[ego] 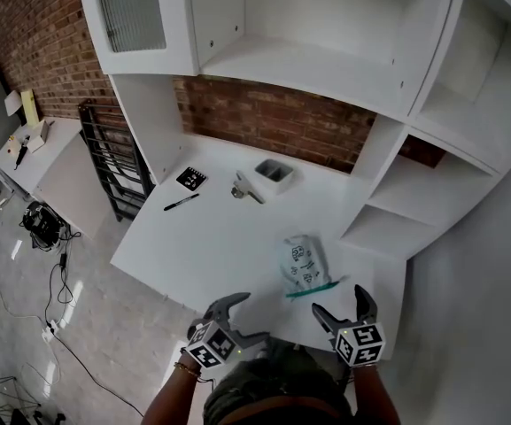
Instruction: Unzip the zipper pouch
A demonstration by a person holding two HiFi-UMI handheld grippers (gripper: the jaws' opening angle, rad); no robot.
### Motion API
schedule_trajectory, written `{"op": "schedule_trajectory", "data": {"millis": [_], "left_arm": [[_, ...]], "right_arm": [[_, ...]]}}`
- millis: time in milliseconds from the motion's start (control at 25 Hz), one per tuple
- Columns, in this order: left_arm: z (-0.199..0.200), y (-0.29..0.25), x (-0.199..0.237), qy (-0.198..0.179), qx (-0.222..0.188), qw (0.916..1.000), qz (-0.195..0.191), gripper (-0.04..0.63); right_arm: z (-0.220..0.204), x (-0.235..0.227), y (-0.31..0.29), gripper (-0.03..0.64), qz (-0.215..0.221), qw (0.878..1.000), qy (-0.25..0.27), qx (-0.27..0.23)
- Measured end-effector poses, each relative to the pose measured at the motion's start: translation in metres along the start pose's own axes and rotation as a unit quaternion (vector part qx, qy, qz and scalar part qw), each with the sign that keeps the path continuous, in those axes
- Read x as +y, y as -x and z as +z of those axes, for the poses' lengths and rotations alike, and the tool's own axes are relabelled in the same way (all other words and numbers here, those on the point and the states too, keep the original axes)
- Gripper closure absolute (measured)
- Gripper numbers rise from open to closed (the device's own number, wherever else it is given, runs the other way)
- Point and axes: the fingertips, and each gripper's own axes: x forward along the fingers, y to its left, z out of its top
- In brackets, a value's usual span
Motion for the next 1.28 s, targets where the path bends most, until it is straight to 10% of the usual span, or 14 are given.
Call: {"op": "schedule_trajectory", "data": {"millis": [280, 440, 760, 960, 1280], "left_arm": [[0.009, -0.048, 0.015, -0.048, 0.016, 0.9969, -0.060, 0.197], [0.017, -0.074, 0.026, -0.056, -0.004, 0.9959, -0.070, 0.379], [-0.011, -0.117, 0.034, -0.142, 0.067, 0.9786, -0.133, 0.387], [-0.018, -0.133, 0.032, -0.203, 0.104, 0.9536, -0.196, 0.397], [-0.039, -0.161, 0.024, -0.194, 0.125, 0.9425, -0.242, 0.410]], "right_arm": [[0.007, -0.023, -0.018, 0.121, 0.004, 1.000, -0.002, 0.003], [0.005, -0.026, -0.029, 0.185, 0.024, 0.999, -0.018, 0.013], [0.005, -0.042, -0.051, 0.224, 0.027, 0.999, -0.027, 0.025], [0.006, -0.053, -0.060, 0.227, 0.019, 0.999, -0.030, 0.032], [0.002, -0.071, -0.063, 0.227, 0.000, 0.998, -0.038, 0.042]]}}
